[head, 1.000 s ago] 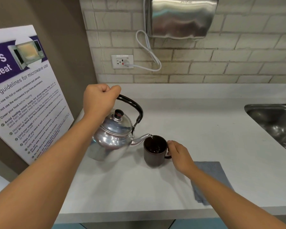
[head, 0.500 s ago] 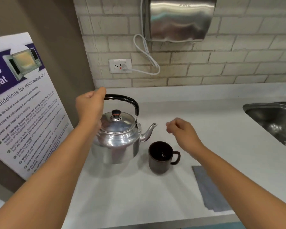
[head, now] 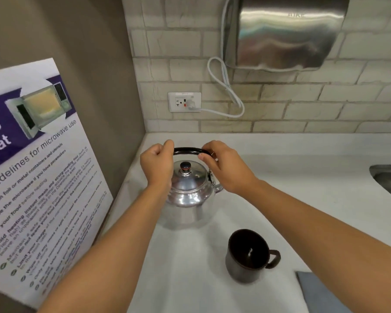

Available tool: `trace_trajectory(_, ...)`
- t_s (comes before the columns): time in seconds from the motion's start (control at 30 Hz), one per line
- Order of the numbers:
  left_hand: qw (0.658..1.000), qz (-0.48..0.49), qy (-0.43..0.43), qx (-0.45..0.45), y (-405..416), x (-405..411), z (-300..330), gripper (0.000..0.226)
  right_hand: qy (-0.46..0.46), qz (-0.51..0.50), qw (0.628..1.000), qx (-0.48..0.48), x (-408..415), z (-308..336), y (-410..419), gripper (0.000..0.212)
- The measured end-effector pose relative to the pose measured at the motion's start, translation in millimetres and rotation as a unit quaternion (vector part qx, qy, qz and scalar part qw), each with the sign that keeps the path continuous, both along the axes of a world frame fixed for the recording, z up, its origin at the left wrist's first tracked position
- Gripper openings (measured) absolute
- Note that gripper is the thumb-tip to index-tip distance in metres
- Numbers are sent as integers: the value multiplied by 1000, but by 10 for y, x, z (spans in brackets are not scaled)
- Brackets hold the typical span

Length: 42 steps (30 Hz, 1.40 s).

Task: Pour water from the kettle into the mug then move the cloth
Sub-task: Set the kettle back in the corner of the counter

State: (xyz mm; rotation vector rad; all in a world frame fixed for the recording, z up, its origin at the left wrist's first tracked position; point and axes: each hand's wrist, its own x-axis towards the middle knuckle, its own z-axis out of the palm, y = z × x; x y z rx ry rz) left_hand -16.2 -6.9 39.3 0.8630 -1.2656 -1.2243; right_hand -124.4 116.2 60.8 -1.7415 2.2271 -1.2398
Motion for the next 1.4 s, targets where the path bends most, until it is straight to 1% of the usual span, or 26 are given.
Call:
trace_trajectory(0.1, 1000, 7, -2, 13, -110, -145, -132, 40, -12, 3, 1000, 9, -167, -131, -143, 26)
trace_trajectory(0.3, 999, 19, -38, 27, -332, -316, -334, 42, -35, 12, 999, 17, -366, -364, -356, 25)
trace_trajectory(0.47, 998, 32, -32, 32, -450, -367, -468, 49, -48, 27, 998, 24, -461, -466, -492, 24)
trace_trajectory(0.53, 998, 34, -34, 34, -481, -374, -509, 45, -46, 33, 998, 24, -488, -496, -534, 24)
trace_trajectory(0.57, 998, 34, -44, 32, -501, -376, -521, 43, -44, 35, 998, 21, -500, -510, -555, 24)
trace_trajectory(0.63, 996, 13, -81, 20, -553, -373, -542, 48, -42, 34, 998, 12, -532, -534, -607, 23)
trace_trajectory(0.7, 991, -23, -127, -20, -597, -342, -569, 51, -31, 24, 999, 6, -562, -564, -661, 24)
trace_trajectory(0.77, 974, -32, -192, -119, -649, -292, -596, 41, 7, 10, 1000, 4, -577, -606, -711, 26)
trace_trajectory(0.83, 945, -31, -244, -214, -738, -248, -626, 34, 55, -1, 998, -6, -577, -658, -751, 28)
trace_trajectory(0.87, 936, -36, -258, -239, -788, -237, -643, 33, 71, -6, 997, -11, -577, -684, -770, 28)
trace_trajectory(0.93, 926, -50, -274, -257, -892, -241, -682, 30, 86, -23, 996, -15, -604, -730, -822, 31)
trace_trajectory(1.0, 923, -56, -287, -250, -972, -251, -741, 27, 93, -51, 994, 2, -662, -780, -896, 34)
trace_trajectory(1.07, 927, -67, -291, -228, -1026, -263, -799, 25, 84, -75, 993, 41, -729, -832, -976, 36)
trace_trajectory(1.17, 932, -69, -306, -182, -1059, -270, -855, 25, 24, -74, 994, 77, -786, -900, -1063, 33)
trace_trajectory(1.33, 937, -89, -336, -36, -1115, -313, -830, 22, -50, -79, 988, 123, -841, -957, -1134, 20)
trace_trajectory(1.4, 934, -93, -344, -9, -1137, -316, -805, 24, -52, -89, 987, 122, -841, -959, -1138, 18)
